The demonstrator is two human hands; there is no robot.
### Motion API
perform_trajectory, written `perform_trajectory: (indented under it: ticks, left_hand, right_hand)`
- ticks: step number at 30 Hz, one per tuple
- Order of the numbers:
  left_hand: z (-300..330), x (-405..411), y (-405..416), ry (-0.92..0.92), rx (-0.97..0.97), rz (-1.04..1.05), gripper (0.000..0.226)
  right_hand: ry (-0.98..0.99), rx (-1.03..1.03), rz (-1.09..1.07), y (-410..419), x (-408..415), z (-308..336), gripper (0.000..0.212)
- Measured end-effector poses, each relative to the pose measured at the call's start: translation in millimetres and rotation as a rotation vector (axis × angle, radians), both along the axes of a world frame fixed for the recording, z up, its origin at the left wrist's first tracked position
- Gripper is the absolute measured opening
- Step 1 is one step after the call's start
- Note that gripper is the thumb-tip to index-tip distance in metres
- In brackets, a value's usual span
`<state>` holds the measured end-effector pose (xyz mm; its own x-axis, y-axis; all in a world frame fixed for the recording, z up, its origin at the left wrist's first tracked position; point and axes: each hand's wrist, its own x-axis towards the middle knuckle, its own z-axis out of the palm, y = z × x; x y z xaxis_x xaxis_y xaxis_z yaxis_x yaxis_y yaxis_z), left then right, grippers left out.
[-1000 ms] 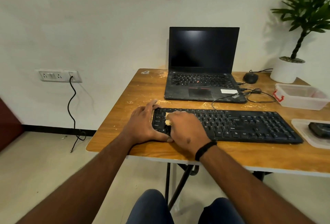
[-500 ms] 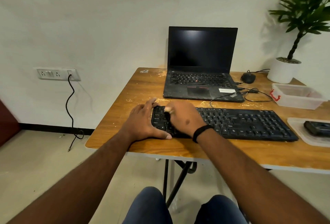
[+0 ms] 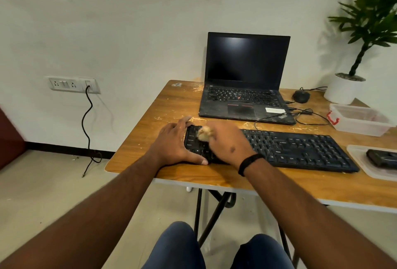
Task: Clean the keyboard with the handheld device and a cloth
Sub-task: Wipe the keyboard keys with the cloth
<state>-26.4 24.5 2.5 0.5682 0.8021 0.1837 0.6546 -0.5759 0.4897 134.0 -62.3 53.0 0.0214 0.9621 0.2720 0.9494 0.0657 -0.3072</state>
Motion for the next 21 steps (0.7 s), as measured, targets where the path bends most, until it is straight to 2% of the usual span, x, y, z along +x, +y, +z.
perform_trajectory:
  ticks: [2, 4, 8, 11, 16, 21]
  left_hand:
    - [2.1, 0.7, -2.8, 0.010, -0.015, 0.009, 0.138]
    - [1.7, 0.7, -2.5, 0.011, -0.013, 0.012, 0.138]
    - [-1.2, -0.4, 1.4, 0.011, -0.001, 0.009, 0.136]
    - [0.3, -0.7, 0.0, 0.017, -0.003, -0.001, 0.139]
    - [4.3, 0.8, -3.1, 0.014, -0.014, 0.009, 0.138]
    - [2.0, -0.8, -2.4, 0.005, -0.008, 0.005, 0.141]
  right_hand:
    - [-0.035, 0.067, -0.192, 8.3, 9.6, -2.2, 0.017]
    - [-0.085, 0.018, -0.237, 8.2, 2.4, -8.3, 0.014]
    - [-0.217, -0.068, -0.026, -7.4, -17.4, -16.6, 0.031]
    - [-0.226, -0.057, 0.068, -12.9, -1.7, -6.4, 0.016]
    - [-0.300, -0.005, -0.010, 3.5, 22.0, 11.0, 0.025]
    - [-0.420, -0.061, 0.102, -7.1, -1.9, -10.6, 0.020]
